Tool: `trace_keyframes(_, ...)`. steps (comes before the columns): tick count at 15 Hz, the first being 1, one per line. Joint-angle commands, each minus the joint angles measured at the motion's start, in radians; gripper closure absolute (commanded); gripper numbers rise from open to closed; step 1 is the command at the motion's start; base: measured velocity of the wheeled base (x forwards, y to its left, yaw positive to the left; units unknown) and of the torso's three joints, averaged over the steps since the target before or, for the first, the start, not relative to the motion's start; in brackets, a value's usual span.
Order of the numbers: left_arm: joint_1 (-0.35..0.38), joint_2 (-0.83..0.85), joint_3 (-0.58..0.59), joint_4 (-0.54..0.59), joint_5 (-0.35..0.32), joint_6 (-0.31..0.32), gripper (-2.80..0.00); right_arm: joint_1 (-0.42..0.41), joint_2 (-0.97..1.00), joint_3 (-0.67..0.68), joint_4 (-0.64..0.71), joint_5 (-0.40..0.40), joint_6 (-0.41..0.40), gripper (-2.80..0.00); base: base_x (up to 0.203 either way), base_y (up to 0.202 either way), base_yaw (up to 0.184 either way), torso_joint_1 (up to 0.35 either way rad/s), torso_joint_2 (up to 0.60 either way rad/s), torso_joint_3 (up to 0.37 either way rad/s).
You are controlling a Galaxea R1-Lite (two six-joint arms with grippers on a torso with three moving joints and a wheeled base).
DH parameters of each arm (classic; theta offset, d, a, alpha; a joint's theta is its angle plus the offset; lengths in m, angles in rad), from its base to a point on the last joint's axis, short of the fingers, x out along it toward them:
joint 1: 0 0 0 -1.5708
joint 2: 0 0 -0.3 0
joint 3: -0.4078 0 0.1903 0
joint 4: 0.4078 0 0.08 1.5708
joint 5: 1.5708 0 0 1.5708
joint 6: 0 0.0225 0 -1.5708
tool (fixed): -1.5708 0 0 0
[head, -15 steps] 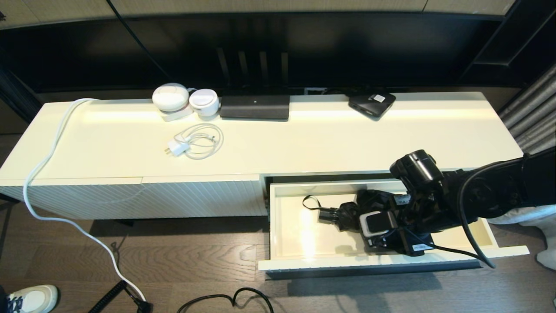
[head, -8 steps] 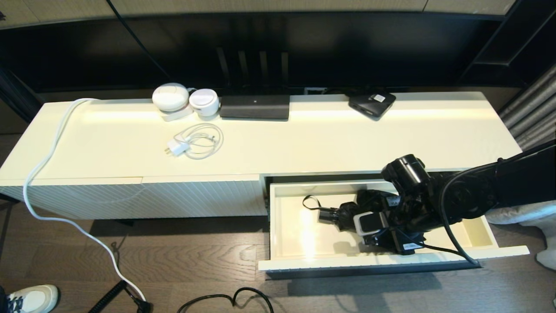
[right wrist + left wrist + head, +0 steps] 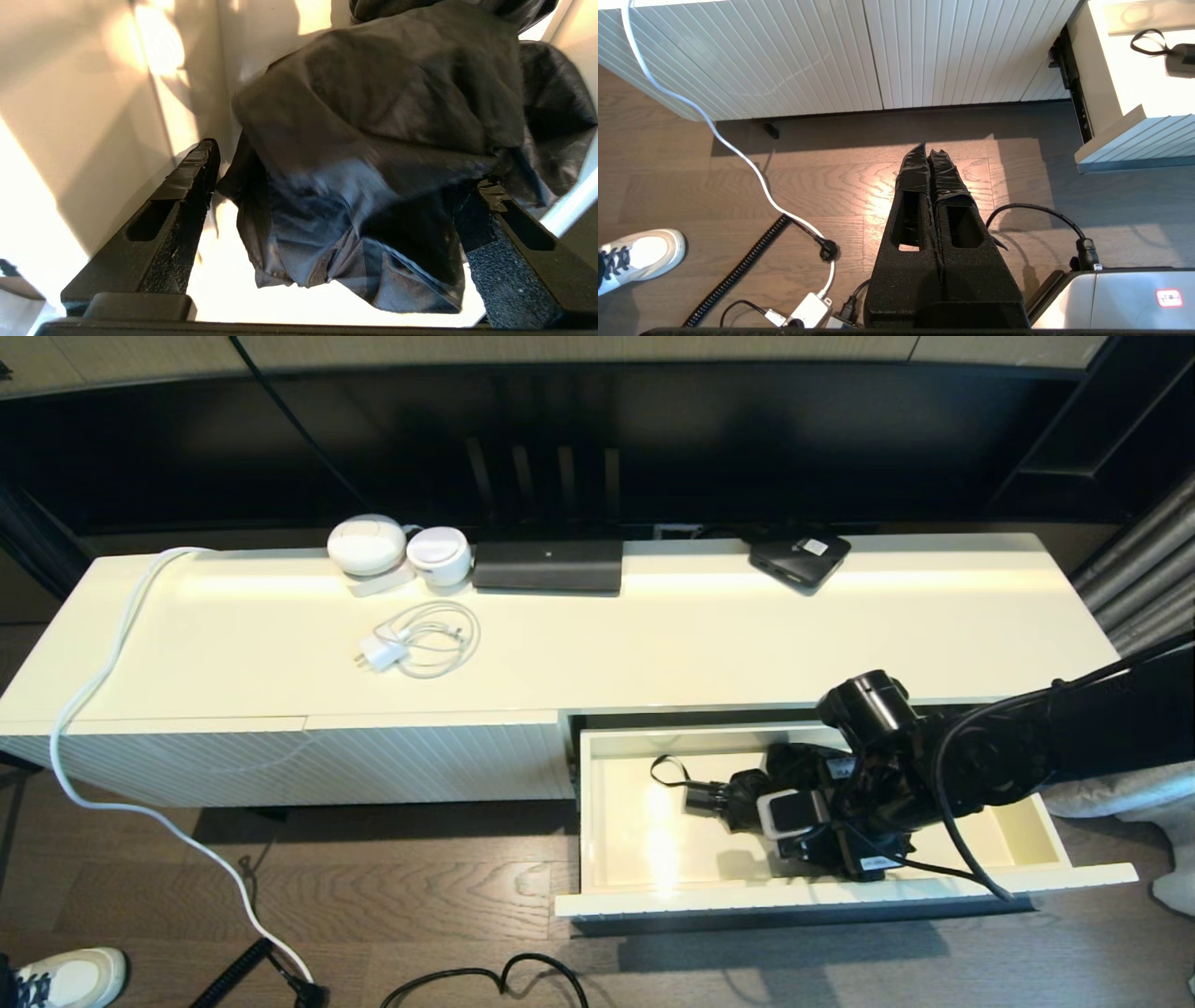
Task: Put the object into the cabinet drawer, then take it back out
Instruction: Take the umbrella out of the drawer and put it on the table
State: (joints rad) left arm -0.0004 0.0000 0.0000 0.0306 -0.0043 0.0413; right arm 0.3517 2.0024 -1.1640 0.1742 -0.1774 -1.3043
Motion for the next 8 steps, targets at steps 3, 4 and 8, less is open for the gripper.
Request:
trace_keyframes(3,0.000,-0.002,0.000,0.000,0.000,0.000,0.00,-0.017,0.004,-0.037,0.009,0.004,-0.012,-2.80,0.000,0.000,0.000,0.000,0.00,0.000)
trace_keyframes(4,0.000,-0.002,0.000,0.000,0.000,0.000,0.00,-0.025,0.003,-0.054,0.019,0.004,-0.015,-2.80,0.000,0.000,0.000,0.000,0.00,0.000)
trace_keyframes(8,0.000,0.000,0.000,0.000,0.000,0.000,0.00,-0.036,0.010,-0.112,0.093,0.004,-0.019,-2.80,0.000,0.000,0.000,0.000,0.00,0.000)
